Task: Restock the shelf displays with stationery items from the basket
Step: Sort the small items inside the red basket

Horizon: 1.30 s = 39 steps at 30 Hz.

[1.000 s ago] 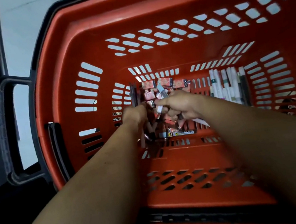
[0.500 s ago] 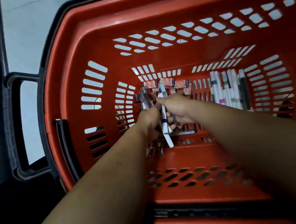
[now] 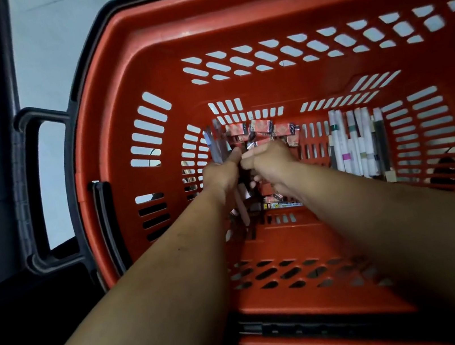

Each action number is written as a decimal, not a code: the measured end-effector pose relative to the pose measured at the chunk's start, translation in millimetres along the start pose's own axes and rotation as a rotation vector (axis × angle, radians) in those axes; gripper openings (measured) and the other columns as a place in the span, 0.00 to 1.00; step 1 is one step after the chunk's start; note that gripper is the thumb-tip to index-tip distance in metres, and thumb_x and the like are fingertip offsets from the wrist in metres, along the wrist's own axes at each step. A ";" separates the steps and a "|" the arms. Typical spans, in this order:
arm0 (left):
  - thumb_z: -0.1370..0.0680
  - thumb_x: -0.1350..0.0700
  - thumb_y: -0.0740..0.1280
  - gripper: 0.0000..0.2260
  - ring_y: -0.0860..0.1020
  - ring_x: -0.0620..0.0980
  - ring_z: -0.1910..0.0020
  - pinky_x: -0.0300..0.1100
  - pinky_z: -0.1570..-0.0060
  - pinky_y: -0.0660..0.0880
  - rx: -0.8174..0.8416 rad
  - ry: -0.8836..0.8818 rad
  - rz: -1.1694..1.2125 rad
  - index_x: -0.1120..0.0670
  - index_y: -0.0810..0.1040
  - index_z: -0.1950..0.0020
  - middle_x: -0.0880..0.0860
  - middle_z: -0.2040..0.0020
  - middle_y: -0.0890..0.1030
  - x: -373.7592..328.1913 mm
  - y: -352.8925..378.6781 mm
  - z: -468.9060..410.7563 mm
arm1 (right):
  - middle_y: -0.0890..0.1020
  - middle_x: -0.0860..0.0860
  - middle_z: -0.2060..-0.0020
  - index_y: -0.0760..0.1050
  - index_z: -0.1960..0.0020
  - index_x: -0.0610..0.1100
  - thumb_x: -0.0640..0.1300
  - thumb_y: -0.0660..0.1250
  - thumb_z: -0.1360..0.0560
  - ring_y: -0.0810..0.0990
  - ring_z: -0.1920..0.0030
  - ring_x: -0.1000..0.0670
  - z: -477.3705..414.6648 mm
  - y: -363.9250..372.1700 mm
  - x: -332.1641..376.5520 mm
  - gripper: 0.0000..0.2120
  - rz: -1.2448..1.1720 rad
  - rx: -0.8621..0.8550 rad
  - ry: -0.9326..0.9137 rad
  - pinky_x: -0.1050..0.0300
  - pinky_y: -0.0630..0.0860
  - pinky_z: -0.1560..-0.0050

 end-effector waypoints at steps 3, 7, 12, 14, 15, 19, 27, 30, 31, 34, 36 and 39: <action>0.24 0.48 0.75 0.18 0.84 0.58 0.62 0.53 0.54 0.83 -0.022 0.008 -0.089 0.63 0.80 0.47 0.59 0.59 0.85 -4.6 -3.9 -0.9 | 0.84 0.40 0.51 0.79 0.43 0.35 0.31 0.68 0.23 0.83 0.52 0.45 4.4 -1.1 -7.6 0.09 -0.277 0.174 0.120 0.54 0.83 0.52; 0.22 0.57 0.70 0.08 0.80 0.54 0.62 0.41 0.64 0.77 -0.135 0.107 -0.471 0.60 0.80 0.47 0.54 0.61 0.79 -9.6 -15.3 4.8 | 0.83 0.38 0.47 0.77 0.40 0.38 0.35 0.60 0.17 0.84 0.55 0.42 -6.4 -3.2 12.3 0.10 0.115 0.059 -0.164 0.49 0.84 0.54; 0.23 0.59 0.69 0.10 0.78 0.50 0.65 0.39 0.71 0.71 -0.119 -0.002 -0.549 0.61 0.80 0.43 0.54 0.60 0.78 5.8 -22.8 9.6 | 0.74 0.45 0.32 0.72 0.28 0.44 0.35 0.60 0.18 0.74 0.34 0.44 -3.2 28.2 45.3 0.19 0.798 0.130 -0.652 0.49 0.71 0.34; 0.23 0.60 0.69 0.10 0.79 0.51 0.64 0.40 0.68 0.74 -0.105 -0.035 -0.535 0.61 0.80 0.43 0.56 0.58 0.80 9.3 -23.9 11.8 | 0.67 0.46 0.25 0.65 0.23 0.44 0.33 0.59 0.19 0.69 0.28 0.43 -6.0 41.1 40.0 0.25 0.876 0.208 -0.641 0.50 0.66 0.29; 0.23 0.60 0.69 0.11 0.81 0.53 0.61 0.42 0.63 0.78 -0.087 -0.068 -0.549 0.61 0.79 0.42 0.57 0.55 0.81 13.2 -22.4 10.3 | 0.63 0.46 0.22 0.62 0.21 0.45 0.32 0.59 0.20 0.67 0.26 0.43 -8.1 47.1 37.6 0.28 0.912 0.233 -0.638 0.50 0.66 0.27; 0.18 0.54 0.65 0.18 0.80 0.60 0.38 0.44 0.43 0.76 0.096 -0.390 -0.707 0.64 0.75 0.32 0.64 0.51 0.81 30.2 -15.2 21.2 | 0.45 0.49 0.18 0.48 0.18 0.46 0.29 0.64 0.25 0.54 0.20 0.39 -21.7 68.5 22.4 0.42 1.198 0.265 -0.569 0.42 0.61 0.23; 0.15 0.54 0.61 0.14 0.84 0.60 0.47 0.48 0.38 0.77 0.196 -0.509 -0.537 0.63 0.75 0.55 0.63 0.48 0.84 32.4 -18.7 33.8 | 0.63 0.44 0.25 0.61 0.21 0.42 0.30 0.63 0.23 0.71 0.30 0.41 -14.1 60.3 36.7 0.32 0.979 0.240 -0.614 0.55 0.70 0.35; 0.17 0.57 0.64 0.11 0.78 0.54 0.64 0.48 0.53 0.78 0.203 -0.458 -0.515 0.62 0.75 0.56 0.61 0.59 0.81 28.6 -20.9 41.1 | 0.72 0.45 0.33 0.70 0.28 0.41 0.31 0.64 0.22 0.75 0.41 0.46 -12.5 56.4 37.9 0.23 0.801 0.222 -0.558 0.59 0.72 0.46; 0.17 0.58 0.63 0.12 0.77 0.54 0.65 0.48 0.54 0.77 0.195 -0.444 -0.503 0.62 0.75 0.58 0.60 0.62 0.80 29.3 -22.8 40.8 | 0.76 0.44 0.38 0.74 0.32 0.40 0.32 0.65 0.21 0.77 0.46 0.48 -13.0 55.7 36.5 0.19 0.752 0.231 -0.513 0.61 0.73 0.51; 0.18 0.60 0.63 0.07 0.80 0.58 0.62 0.51 0.53 0.80 0.084 -0.304 -0.439 0.63 0.77 0.51 0.62 0.59 0.80 15.2 -32.5 39.9 | 0.84 0.41 0.57 0.78 0.41 0.36 0.32 0.68 0.22 0.85 0.62 0.48 -15.1 44.0 32.8 0.10 0.580 0.262 -0.319 0.55 0.83 0.57; 0.21 0.57 0.69 0.12 0.82 0.56 0.57 0.49 0.57 0.82 0.002 -0.125 -0.512 0.62 0.77 0.41 0.59 0.54 0.81 0.9 -39.9 32.3 | 0.84 0.41 0.60 0.79 0.46 0.35 0.33 0.71 0.23 0.85 0.65 0.49 -11.3 26.1 39.3 0.07 0.458 0.226 -0.263 0.57 0.84 0.58; 0.22 0.54 0.71 0.11 0.79 0.50 0.62 0.39 0.70 0.75 -0.025 0.149 -0.603 0.58 0.78 0.44 0.54 0.59 0.79 -23.0 -41.8 33.4 | 0.85 0.40 0.57 0.80 0.51 0.36 0.32 0.71 0.24 0.85 0.67 0.52 -0.6 -7.0 56.4 0.02 0.310 0.167 -0.215 0.65 0.81 0.67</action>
Point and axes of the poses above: each hand's wrist, its own z-axis away from the middle knuckle, its own y-axis out of the palm, x = y × z, the point moved 6 cm from there along -z, towards the middle knuckle
